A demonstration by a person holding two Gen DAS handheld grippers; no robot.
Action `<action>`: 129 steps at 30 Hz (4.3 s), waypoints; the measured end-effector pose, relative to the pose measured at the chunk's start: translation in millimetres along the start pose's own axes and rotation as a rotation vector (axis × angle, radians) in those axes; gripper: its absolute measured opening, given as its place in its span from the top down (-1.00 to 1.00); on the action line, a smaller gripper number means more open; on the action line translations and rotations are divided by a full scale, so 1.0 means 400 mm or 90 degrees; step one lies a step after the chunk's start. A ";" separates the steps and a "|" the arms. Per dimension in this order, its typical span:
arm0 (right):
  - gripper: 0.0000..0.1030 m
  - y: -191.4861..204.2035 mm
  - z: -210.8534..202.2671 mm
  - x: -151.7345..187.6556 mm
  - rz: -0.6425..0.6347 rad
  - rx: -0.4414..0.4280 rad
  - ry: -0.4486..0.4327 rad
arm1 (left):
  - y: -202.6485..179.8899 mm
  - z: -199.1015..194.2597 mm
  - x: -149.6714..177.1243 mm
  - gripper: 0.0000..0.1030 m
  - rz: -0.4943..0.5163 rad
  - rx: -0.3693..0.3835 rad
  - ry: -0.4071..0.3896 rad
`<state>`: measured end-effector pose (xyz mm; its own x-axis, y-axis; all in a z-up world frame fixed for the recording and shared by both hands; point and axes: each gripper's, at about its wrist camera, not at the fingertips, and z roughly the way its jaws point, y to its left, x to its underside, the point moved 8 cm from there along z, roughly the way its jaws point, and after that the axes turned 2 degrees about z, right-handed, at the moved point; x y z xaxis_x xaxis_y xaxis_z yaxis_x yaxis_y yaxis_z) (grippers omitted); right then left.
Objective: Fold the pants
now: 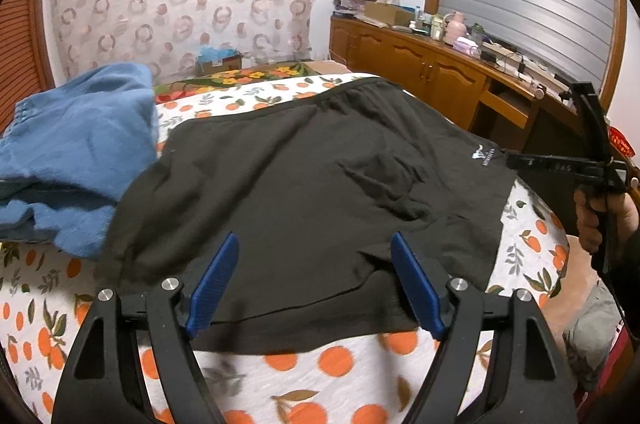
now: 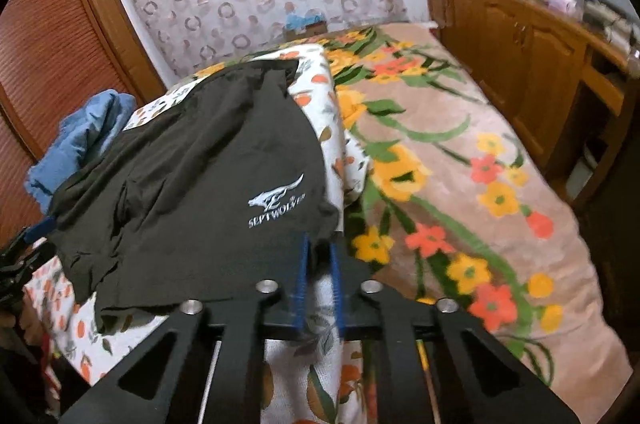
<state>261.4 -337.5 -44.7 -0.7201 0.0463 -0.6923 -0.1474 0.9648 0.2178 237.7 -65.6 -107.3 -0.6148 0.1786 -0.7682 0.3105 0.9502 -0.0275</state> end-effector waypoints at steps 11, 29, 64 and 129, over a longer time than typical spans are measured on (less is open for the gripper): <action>0.96 0.212 -0.069 -0.106 -0.086 -0.042 -0.078 | 0.135 -0.073 0.013 -0.55 -0.043 -0.047 -0.025; 0.96 0.885 -0.013 -0.070 -0.268 -0.305 -0.038 | 0.369 -0.198 0.070 -0.55 -0.128 -0.125 -0.056; 0.17 0.545 0.179 -0.118 -0.169 -0.105 0.035 | 0.168 -0.033 0.063 -0.26 0.006 -0.044 0.032; 0.23 0.628 0.140 -0.020 -0.209 -0.139 0.056 | 0.293 -0.035 0.039 0.87 -0.067 -0.074 0.034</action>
<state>268.0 -81.1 -22.9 -0.6644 -0.2864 -0.6903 -0.5134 0.8462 0.1429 254.3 52.2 -113.5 -0.6780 0.0869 -0.7299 0.1583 0.9870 -0.0294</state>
